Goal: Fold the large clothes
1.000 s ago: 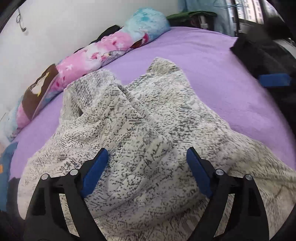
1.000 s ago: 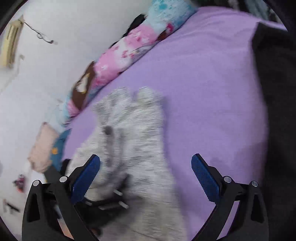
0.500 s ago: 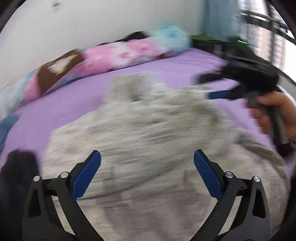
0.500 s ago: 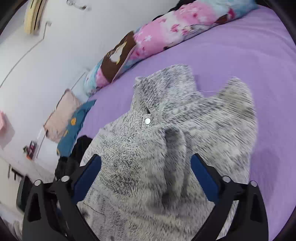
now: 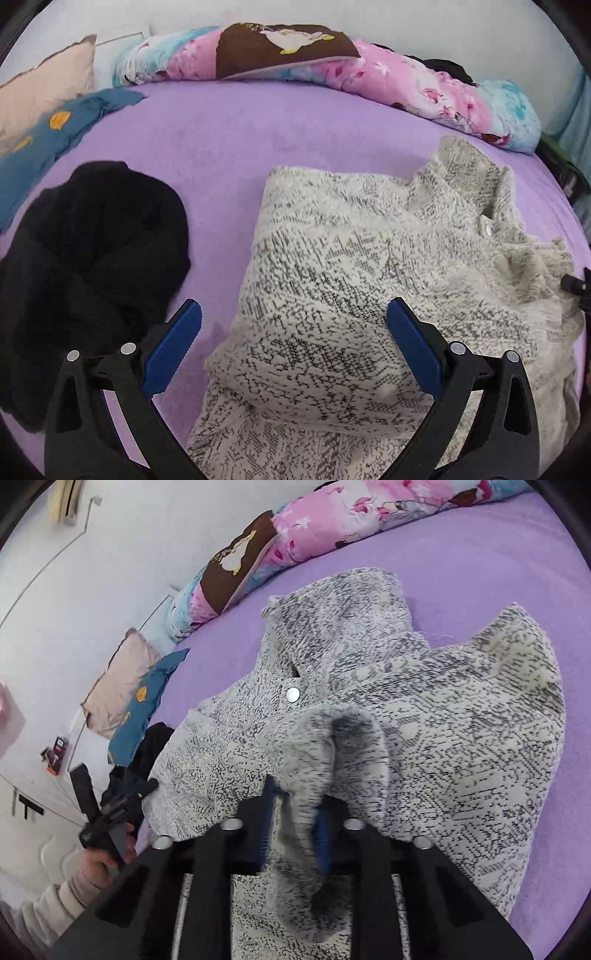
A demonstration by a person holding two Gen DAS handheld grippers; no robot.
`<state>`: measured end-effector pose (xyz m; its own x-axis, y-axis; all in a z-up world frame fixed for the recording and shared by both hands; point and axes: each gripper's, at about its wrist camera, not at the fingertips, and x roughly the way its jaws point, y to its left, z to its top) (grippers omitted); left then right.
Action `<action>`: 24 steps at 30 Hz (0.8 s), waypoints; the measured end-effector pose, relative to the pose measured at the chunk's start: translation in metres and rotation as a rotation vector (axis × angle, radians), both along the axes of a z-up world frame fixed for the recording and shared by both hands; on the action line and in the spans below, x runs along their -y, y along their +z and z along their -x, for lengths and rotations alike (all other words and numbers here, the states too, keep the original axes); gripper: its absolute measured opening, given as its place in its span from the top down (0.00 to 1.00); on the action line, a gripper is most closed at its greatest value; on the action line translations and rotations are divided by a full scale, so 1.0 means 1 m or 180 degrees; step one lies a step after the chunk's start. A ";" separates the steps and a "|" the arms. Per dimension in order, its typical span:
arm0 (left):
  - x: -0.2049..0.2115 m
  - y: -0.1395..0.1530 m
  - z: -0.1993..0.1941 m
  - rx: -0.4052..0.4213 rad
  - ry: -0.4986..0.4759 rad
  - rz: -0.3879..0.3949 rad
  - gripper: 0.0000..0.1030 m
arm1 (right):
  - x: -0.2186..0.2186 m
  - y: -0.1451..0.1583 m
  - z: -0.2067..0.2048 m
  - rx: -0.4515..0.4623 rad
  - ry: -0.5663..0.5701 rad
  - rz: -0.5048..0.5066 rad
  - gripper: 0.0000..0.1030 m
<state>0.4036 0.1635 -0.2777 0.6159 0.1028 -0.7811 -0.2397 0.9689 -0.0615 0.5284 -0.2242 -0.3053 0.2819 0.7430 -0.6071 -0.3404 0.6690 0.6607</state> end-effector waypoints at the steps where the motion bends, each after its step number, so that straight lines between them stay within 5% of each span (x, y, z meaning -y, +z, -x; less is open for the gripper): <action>1: 0.000 -0.001 0.001 0.0006 0.0015 0.0012 0.06 | 0.003 0.000 0.001 -0.0006 -0.0010 -0.0039 0.86; 7: -0.004 -0.002 -0.002 0.0050 0.0181 0.0143 0.06 | 0.026 0.029 0.015 0.0129 0.0014 -0.0367 0.89; 11: 0.000 0.004 0.000 0.0135 0.0192 0.0154 0.06 | 0.062 0.075 0.038 0.0439 0.0079 -0.0787 0.91; 13: 0.004 0.005 -0.001 0.0141 0.0207 0.0117 0.06 | 0.076 0.085 0.049 0.0543 0.0022 -0.0657 0.93; 18: 0.019 -0.014 -0.005 -0.0048 0.0159 -0.0043 0.06 | 0.092 0.016 0.037 -0.0142 -0.0329 0.0019 0.97; 21: 0.027 -0.014 -0.002 -0.0060 0.0127 -0.0220 0.06 | 0.090 0.001 0.035 -0.0220 -0.0380 0.0115 0.95; 23: 0.026 -0.007 0.001 -0.0033 0.0150 -0.0166 0.06 | 0.084 0.023 0.038 0.0000 -0.0323 0.0048 0.81; 24: 0.028 0.001 0.004 0.0049 0.0147 -0.0155 0.06 | 0.079 0.038 0.042 0.0144 -0.0318 0.0050 0.57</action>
